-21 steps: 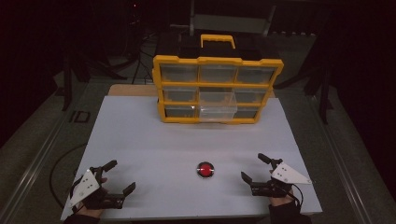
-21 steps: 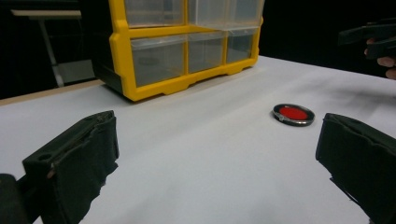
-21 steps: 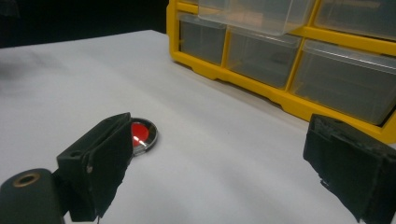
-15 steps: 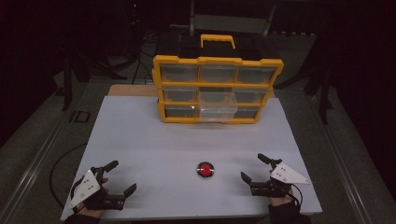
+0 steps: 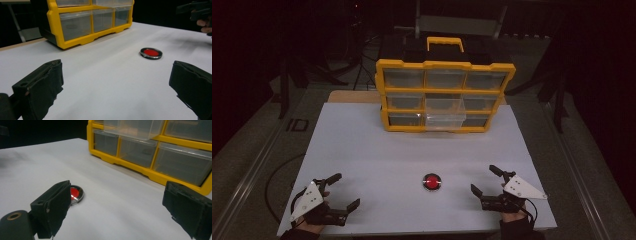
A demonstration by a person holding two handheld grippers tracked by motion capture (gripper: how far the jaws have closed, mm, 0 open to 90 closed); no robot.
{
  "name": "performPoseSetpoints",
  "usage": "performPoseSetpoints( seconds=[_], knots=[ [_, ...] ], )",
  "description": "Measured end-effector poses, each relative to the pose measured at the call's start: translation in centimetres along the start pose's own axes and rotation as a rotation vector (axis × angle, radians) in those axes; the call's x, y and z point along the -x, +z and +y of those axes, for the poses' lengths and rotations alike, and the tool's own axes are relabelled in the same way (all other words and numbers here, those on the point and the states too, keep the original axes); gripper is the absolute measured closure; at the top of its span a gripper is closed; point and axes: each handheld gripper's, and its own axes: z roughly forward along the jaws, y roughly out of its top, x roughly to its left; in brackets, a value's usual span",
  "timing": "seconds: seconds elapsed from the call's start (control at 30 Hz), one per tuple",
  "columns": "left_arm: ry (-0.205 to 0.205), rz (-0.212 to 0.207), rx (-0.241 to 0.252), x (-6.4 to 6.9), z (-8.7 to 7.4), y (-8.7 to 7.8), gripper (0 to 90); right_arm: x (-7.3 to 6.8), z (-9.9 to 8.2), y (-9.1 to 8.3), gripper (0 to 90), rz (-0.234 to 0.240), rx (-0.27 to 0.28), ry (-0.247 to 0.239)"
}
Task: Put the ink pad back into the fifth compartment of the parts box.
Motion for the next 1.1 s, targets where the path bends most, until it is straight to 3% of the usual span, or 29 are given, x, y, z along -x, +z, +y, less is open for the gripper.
performPoseSetpoints(
  seconds=[0.3, 0.53, 0.9, 1.1],
  knots=[
    [-0.017, -0.009, 0.017, -0.1, 0.0, -0.1, 0.3, -0.1, 0.2, 0.1, 8.6, 0.033, -0.006, 0.006],
    [-0.015, -0.009, 0.032, 0.0, 0.2, -0.2, 0.3, -0.1, 1.2, 0.0, 7.8, 0.094, -0.023, 0.009],
    [-0.013, -0.013, 0.045, 0.1, 0.4, -0.3, 0.3, 0.4, 4.2, 0.4, 7.5, 0.127, -0.024, -0.028],
    [-0.016, -0.016, 0.046, 0.1, 0.5, -0.2, 0.3, 0.4, 6.0, 1.4, 7.4, 0.187, -0.042, -0.047]
  ],
)
